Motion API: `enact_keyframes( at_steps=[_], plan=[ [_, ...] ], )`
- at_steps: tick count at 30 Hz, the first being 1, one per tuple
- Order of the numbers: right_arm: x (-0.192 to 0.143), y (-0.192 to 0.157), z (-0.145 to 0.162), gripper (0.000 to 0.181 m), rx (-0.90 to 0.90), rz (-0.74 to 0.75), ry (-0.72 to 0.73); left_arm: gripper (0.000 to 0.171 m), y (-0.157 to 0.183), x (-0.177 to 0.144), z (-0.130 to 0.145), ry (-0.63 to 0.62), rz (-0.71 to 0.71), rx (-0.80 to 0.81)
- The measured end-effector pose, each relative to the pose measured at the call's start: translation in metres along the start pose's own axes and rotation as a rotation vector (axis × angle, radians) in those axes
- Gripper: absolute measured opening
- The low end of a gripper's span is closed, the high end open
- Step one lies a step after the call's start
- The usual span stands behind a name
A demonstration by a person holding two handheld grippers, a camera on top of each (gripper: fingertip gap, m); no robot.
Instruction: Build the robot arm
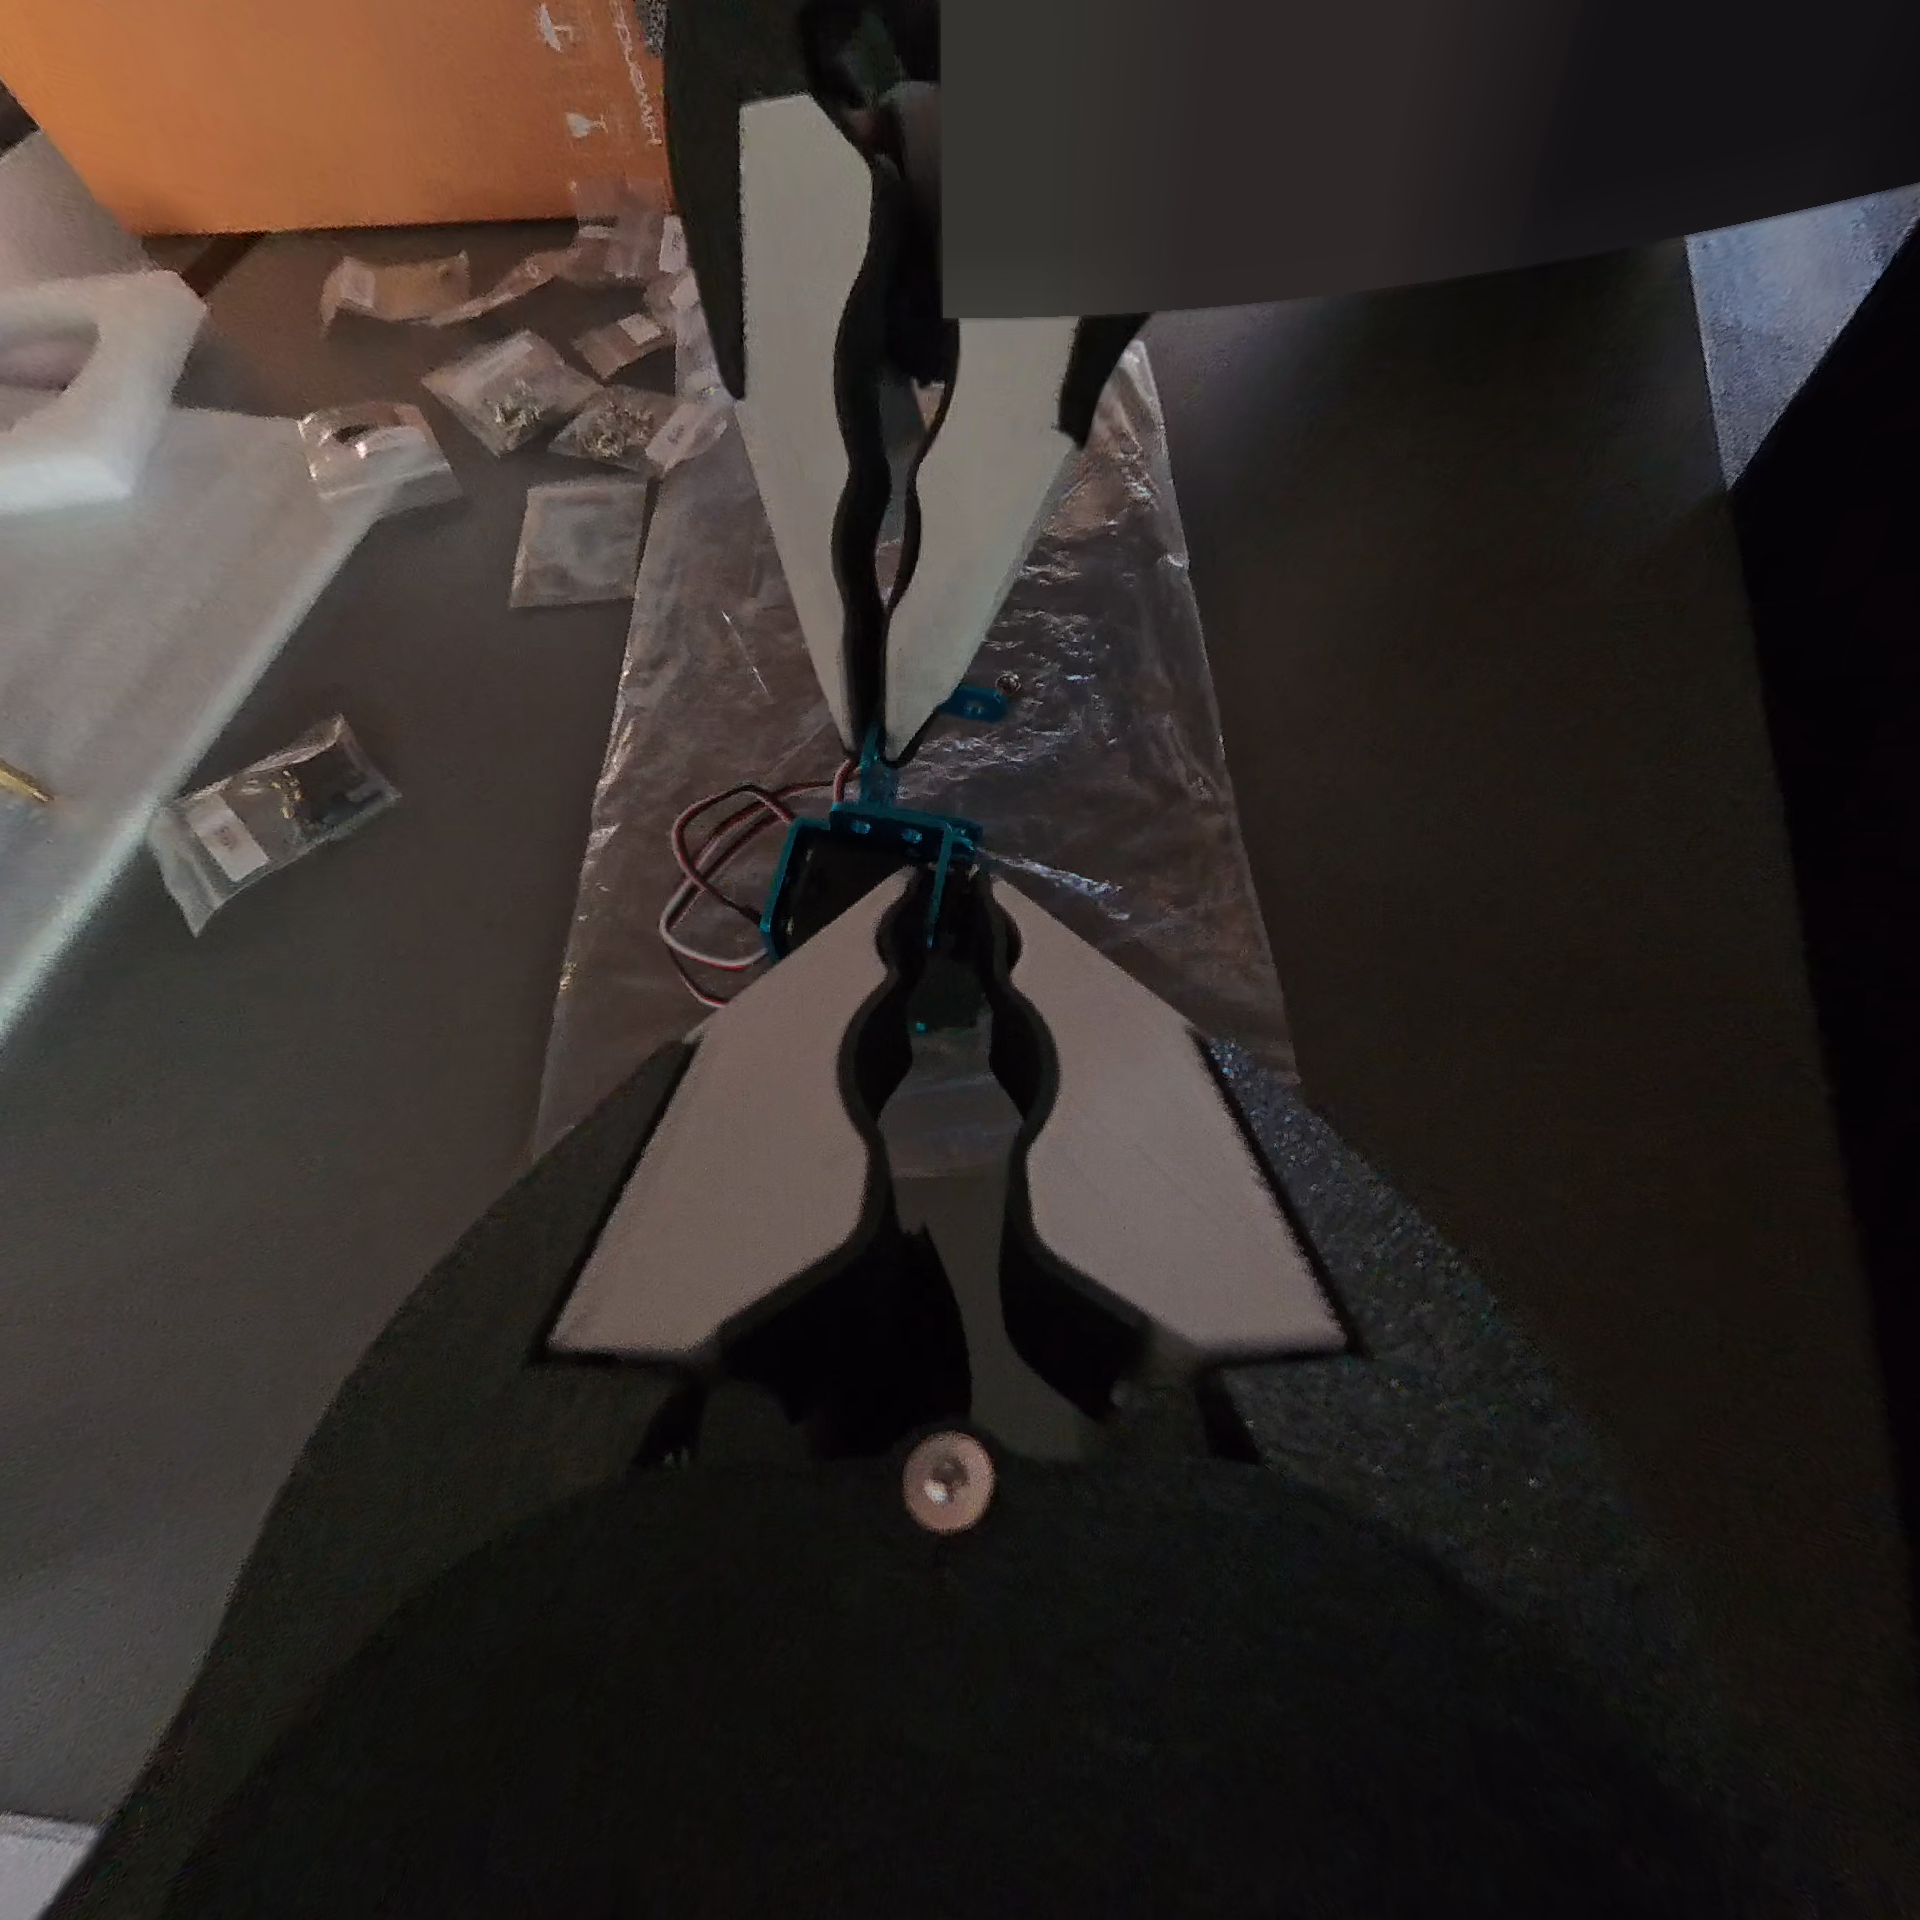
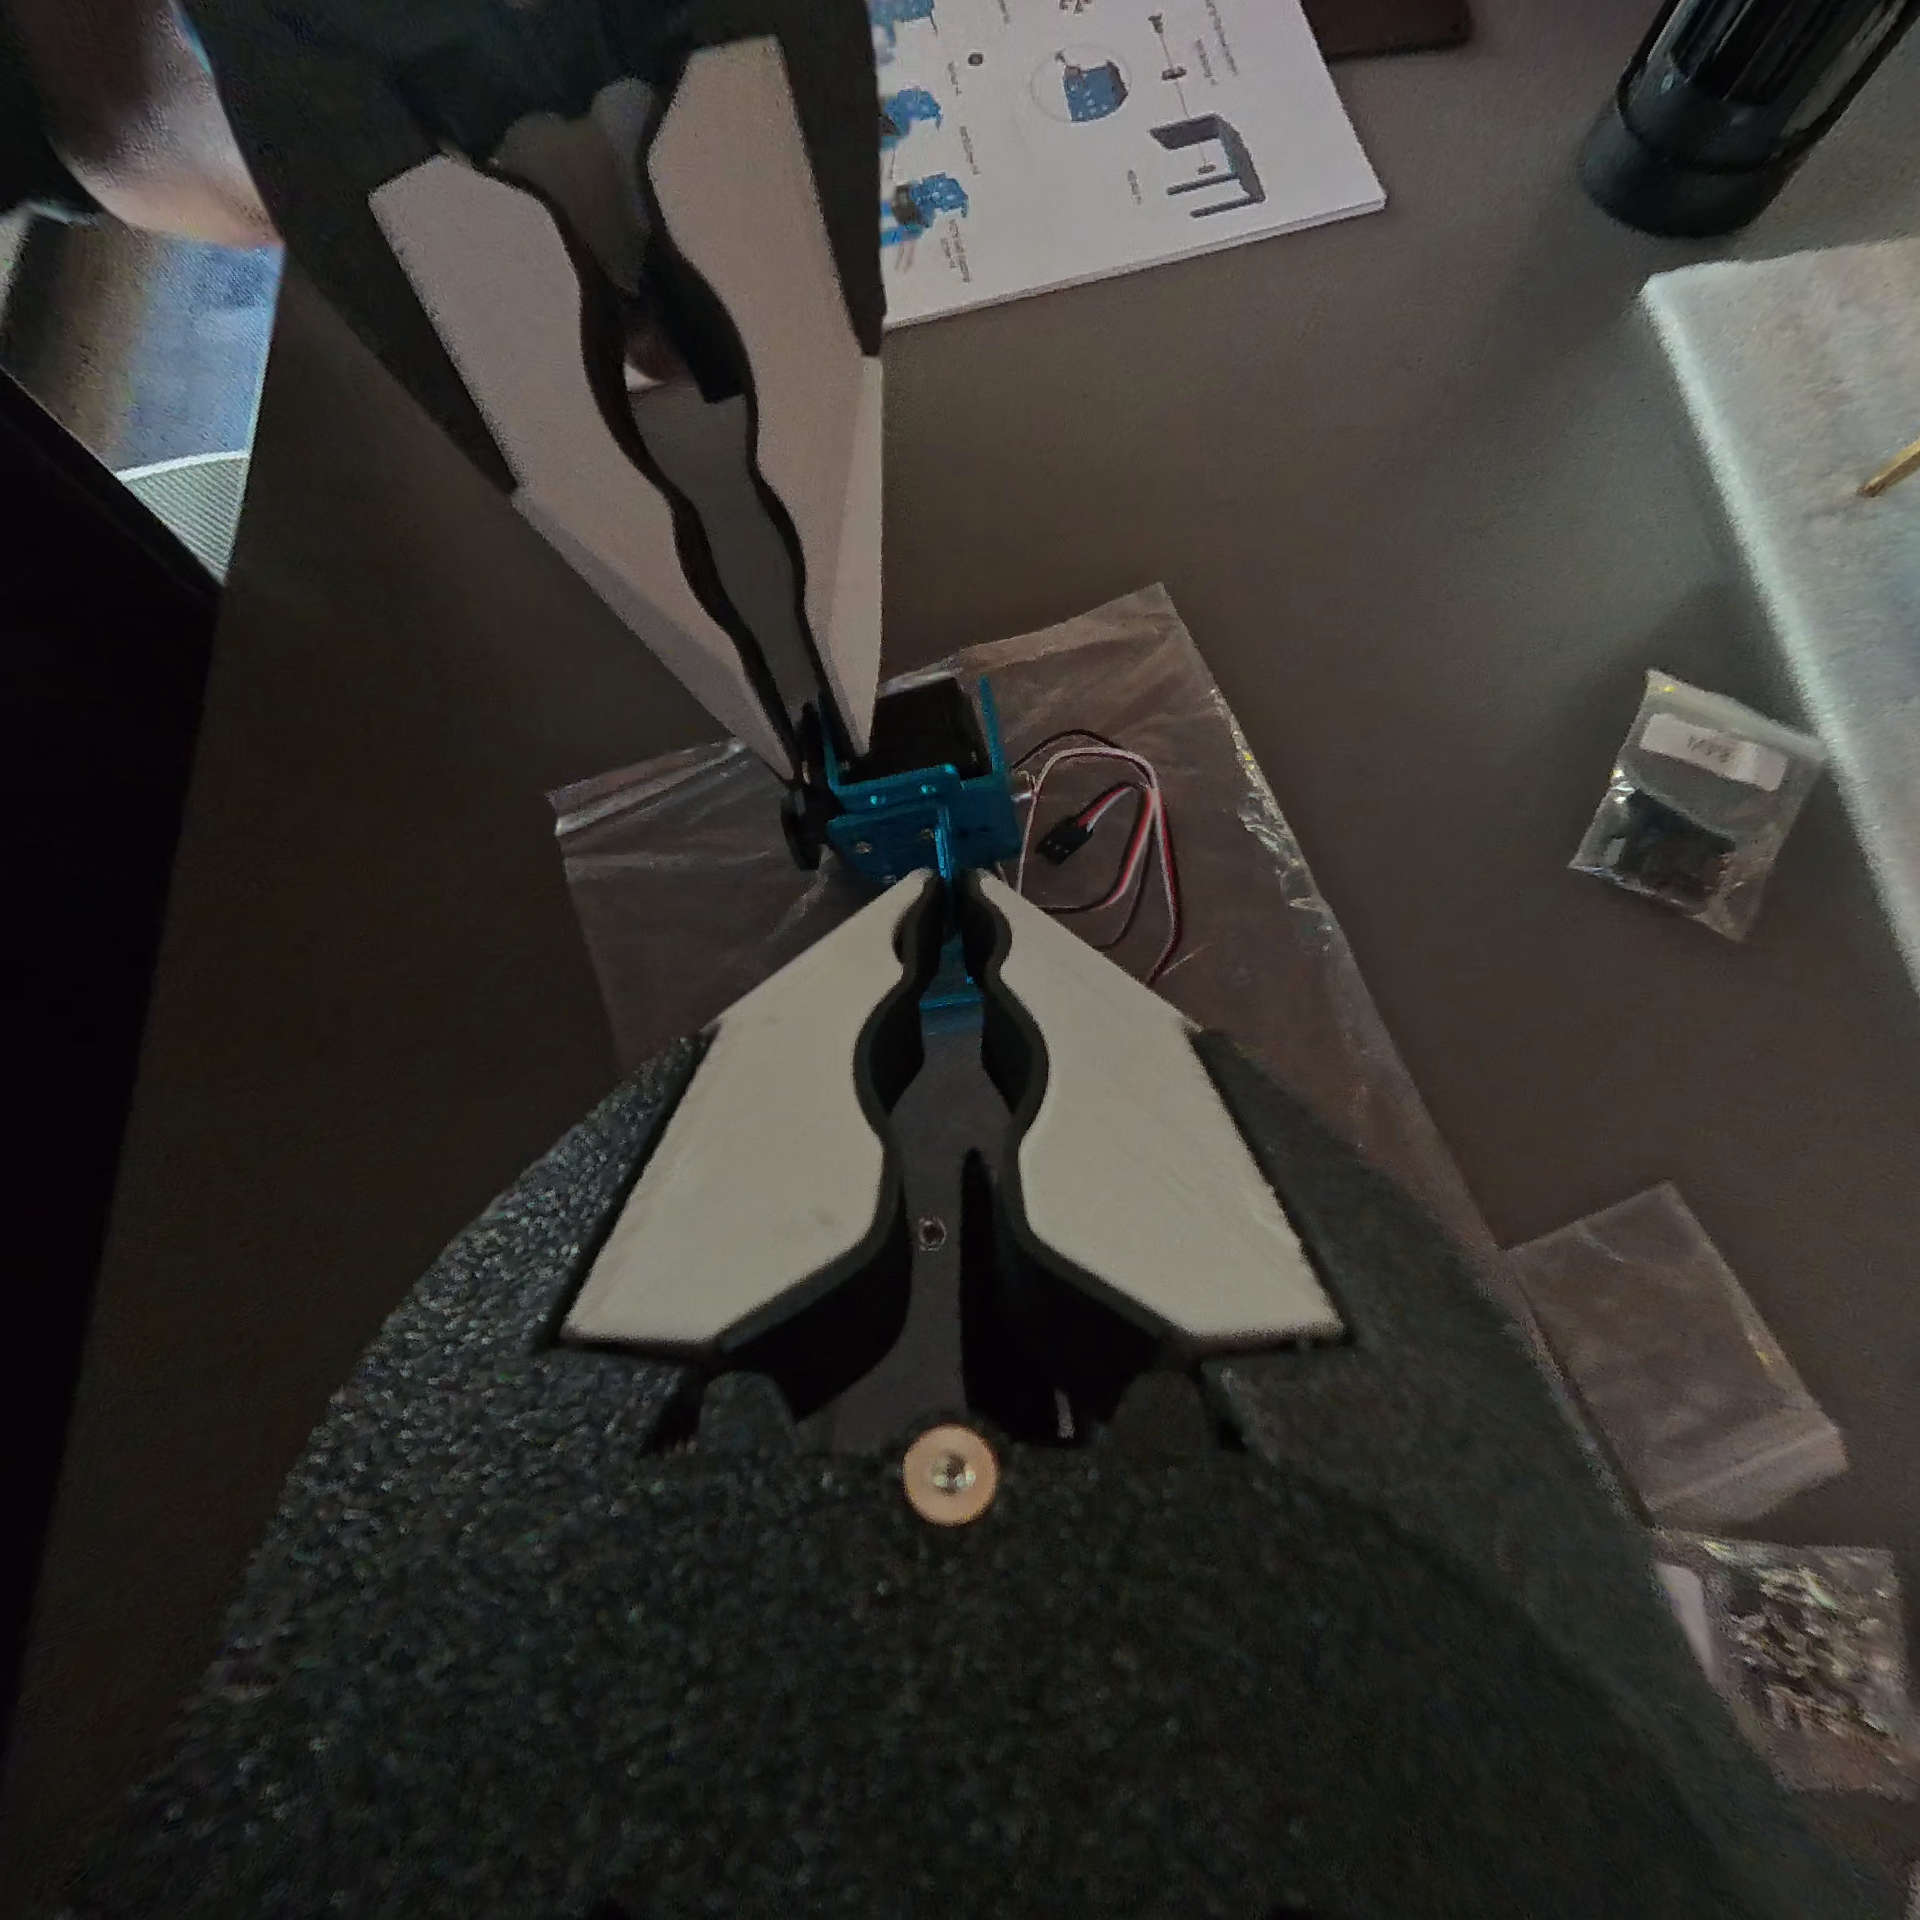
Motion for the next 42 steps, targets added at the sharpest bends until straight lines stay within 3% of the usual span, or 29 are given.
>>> enact_keyframes(
  at_steps=[4,10,16,21,25,27,30,32,35,42],
  plan=[
    [0.001,-0.006,0.0,0.004,0.021,-0.05,0.023,0.01,-0.001,-0.004,0.002,-0.007,0.028,0.047],
    [0.003,-0.008,-0.001,0.007,0.194,0.013,0.055,0.012,-0.019,-0.016,0.004,-0.035,-0.08,0.12],
    [0.004,-0.013,-0.002,0.009,0.253,0.097,0.098,0.013,-0.031,-0.02,0.005,-0.024,-0.104,0.048],
    [-0.001,-0.026,0.0,0.014,0.319,0.011,0.104,0.012,-0.042,-0.027,-0.002,0.037,-0.124,-0.01],
    [-0.006,-0.028,-0.005,0.018,0.305,-0.011,0.128,0.014,-0.047,-0.042,-0.002,0.052,-0.078,-0.075],
    [-0.014,-0.029,-0.009,0.019,0.269,-0.024,0.157,0.023,-0.042,-0.047,-0.001,0.064,-0.058,-0.135],
    [-0.033,-0.026,-0.004,0.024,0.111,-0.042,0.166,0.03,-0.019,-0.045,0.005,0.059,-0.071,-0.117],
    [-0.047,-0.014,0.018,0.027,-0.093,-0.016,0.094,0.03,-0.008,-0.039,0.011,0.04,-0.123,-0.089],
    [-0.053,-0.013,0.057,0.02,-0.094,-0.064,-0.137,0.03,-0.003,-0.03,0.013,0.057,-0.199,-0.153],
    [-0.031,-0.013,0.075,0.012,-0.241,-0.089,-0.394,0.037,-0.001,-0.013,0.018,0.054,-0.281,-0.225]
  ],
)
Point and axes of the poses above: each gripper's, where its closed fingertips meet, x out along the fingers, z out of its underside, y = z × x across the jaws, the point moved 1 cm from there along -x, back along the fingers, and after that the axes turned 5 degrees about y, right-handed, at the moved point
